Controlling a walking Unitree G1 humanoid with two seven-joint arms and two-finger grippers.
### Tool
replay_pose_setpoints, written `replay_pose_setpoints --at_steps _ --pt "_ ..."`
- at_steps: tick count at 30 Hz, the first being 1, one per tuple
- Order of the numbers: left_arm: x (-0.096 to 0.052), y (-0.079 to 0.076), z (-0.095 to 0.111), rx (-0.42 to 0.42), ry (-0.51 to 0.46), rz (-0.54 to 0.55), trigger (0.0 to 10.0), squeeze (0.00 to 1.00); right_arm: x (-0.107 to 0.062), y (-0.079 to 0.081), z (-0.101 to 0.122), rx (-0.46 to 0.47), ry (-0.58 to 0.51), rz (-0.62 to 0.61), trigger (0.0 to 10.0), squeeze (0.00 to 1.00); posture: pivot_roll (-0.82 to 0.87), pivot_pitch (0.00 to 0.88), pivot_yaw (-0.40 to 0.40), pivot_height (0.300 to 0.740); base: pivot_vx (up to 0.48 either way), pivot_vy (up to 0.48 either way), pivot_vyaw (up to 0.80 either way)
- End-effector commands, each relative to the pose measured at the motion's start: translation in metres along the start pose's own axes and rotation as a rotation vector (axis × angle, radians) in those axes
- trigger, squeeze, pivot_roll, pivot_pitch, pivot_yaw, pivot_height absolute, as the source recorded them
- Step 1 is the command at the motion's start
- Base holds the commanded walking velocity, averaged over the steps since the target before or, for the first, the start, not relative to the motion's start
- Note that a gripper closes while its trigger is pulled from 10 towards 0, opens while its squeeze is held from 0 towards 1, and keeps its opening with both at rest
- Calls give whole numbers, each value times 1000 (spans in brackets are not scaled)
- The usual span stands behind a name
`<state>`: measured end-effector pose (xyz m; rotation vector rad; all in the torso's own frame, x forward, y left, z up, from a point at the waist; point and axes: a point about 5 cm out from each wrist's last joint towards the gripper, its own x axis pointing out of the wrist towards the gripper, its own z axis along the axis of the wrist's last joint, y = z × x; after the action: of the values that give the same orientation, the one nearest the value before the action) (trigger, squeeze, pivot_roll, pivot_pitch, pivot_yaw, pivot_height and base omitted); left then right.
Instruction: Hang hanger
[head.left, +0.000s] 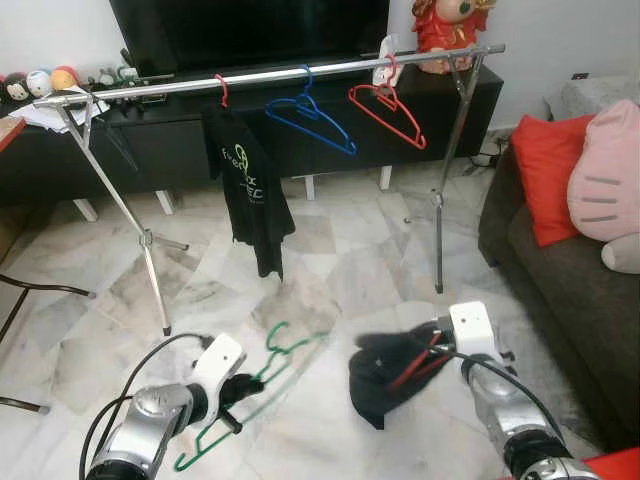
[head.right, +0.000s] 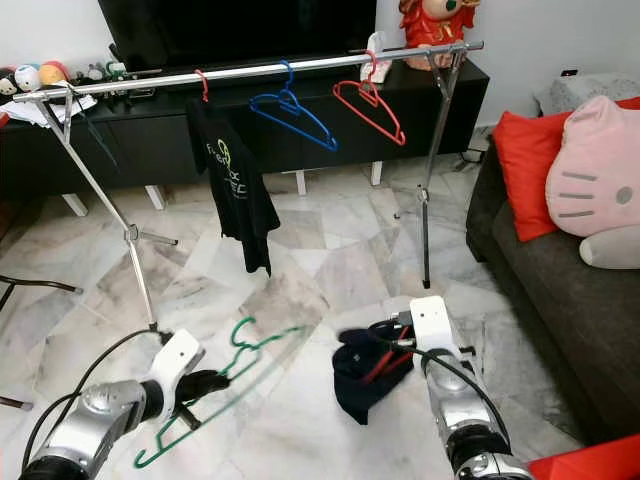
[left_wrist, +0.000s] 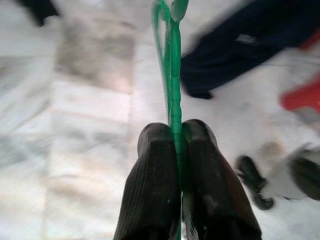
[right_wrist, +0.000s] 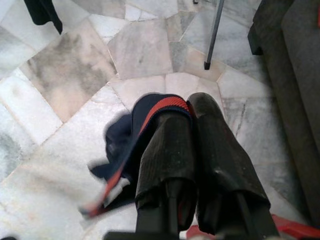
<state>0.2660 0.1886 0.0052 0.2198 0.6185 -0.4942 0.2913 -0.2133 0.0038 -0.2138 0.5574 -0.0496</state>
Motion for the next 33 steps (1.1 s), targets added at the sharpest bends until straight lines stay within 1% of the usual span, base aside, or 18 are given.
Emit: replay_pose_setpoints --at_steps 1,2,3,4,5,6,7,8,9,11,15,19,23,31,33 --pt "0 9 -2 -5 -3 113 10000 0 0 2 0 26 -17 1 10000 0 -110 0 36 740 0 0 0" --pt "1 12 -8 -35 3 184 10000 0 -1 4 -3 31 -9 5 10000 0 -112 0 35 740 0 0 0" --pt "1 16 -14 -84 11 267 10000 0 -2 7 -6 48 -9 17 10000 0 -112 0 33 740 0 0 0" --pt "1 16 -14 -84 11 267 10000 0 -2 7 -6 48 -9 17 10000 0 -112 0 33 740 0 0 0" --pt "1 17 -20 -131 21 320 10000 0 -2 9 -9 57 -7 24 10000 0 -109 0 32 740 0 0 0" --pt "2 16 -29 -166 54 372 10000 0 -3 11 -11 63 -8 31 10000 0 -105 0 27 740 0 0 0" --pt "2 16 -29 -166 54 372 10000 0 -3 11 -11 63 -8 31 10000 0 -105 0 27 740 0 0 0" --pt "4 13 -34 -178 75 391 10000 0 -3 13 -10 65 -15 44 10000 0 -107 0 25 740 0 0 0" --pt "5 9 -39 -192 92 397 10000 0 -4 13 -10 66 -19 50 10000 0 -114 0 27 740 0 368 0" --pt "5 8 -40 -193 98 396 10000 0 -4 13 -11 66 -20 50 10000 0 -118 0 28 740 0 368 0" --pt "9 4 -39 -184 87 402 10000 0 -3 11 -7 78 -38 42 10000 0 -115 0 27 740 0 480 0" --pt "10 5 -36 -187 74 416 10000 0 -2 10 -8 70 -28 28 10000 0 -107 0 25 740 0 480 0" --pt "9 10 -33 -196 56 435 10000 0 -2 14 -8 70 -26 38 10000 0 -104 0 28 740 0 480 0" --pt "13 10 -24 -190 23 424 10000 0 -1 16 -3 85 -35 35 10000 0 -105 0 32 740 0 480 0" --pt "15 9 -21 -189 11 417 10000 0 0 16 -3 72 -24 36 10000 0 -105 0 34 740 0 480 -669"
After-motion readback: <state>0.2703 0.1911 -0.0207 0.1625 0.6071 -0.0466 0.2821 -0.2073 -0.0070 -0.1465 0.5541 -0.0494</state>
